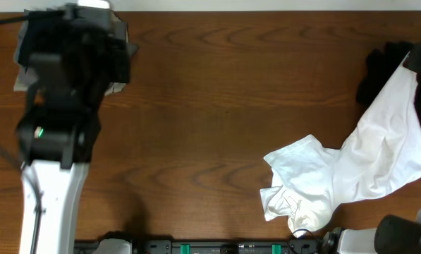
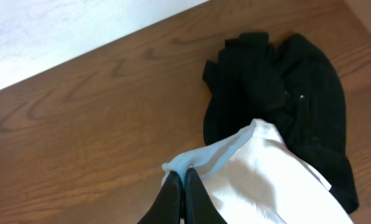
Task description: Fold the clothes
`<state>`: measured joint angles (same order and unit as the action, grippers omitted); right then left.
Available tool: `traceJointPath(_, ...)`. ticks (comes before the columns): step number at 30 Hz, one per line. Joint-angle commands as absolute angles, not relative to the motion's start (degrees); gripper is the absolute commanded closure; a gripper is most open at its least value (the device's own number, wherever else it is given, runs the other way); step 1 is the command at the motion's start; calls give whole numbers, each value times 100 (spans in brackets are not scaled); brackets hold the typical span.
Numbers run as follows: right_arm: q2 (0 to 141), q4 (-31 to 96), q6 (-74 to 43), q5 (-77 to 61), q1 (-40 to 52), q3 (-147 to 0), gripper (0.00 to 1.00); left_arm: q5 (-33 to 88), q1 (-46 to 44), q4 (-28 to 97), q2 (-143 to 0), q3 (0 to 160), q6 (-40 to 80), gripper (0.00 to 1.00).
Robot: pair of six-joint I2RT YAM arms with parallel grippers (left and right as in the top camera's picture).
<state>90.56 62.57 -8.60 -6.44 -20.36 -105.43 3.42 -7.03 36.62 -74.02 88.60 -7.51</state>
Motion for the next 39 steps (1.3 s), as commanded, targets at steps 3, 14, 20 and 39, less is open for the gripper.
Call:
traceJointPath(3,9087,6222,-760,-775,-2038,-10597,99,2235,-989,4106,-8340,8884,-659,91)
traceJointPath(14,9087,6233,-760,-773,-2038,-10597,99,2641,-2215,4923,-10147,8884,-1039,72)
traceJointPath(20,9087,6274,-760,-770,-2038,-10597,99,2659,-2764,4939,-10726,8884,-642,49)
traceJointPath(39,9100,6401,-709,-753,-2038,-10595,99,1981,-3986,4709,-11909,8884,1227,23)
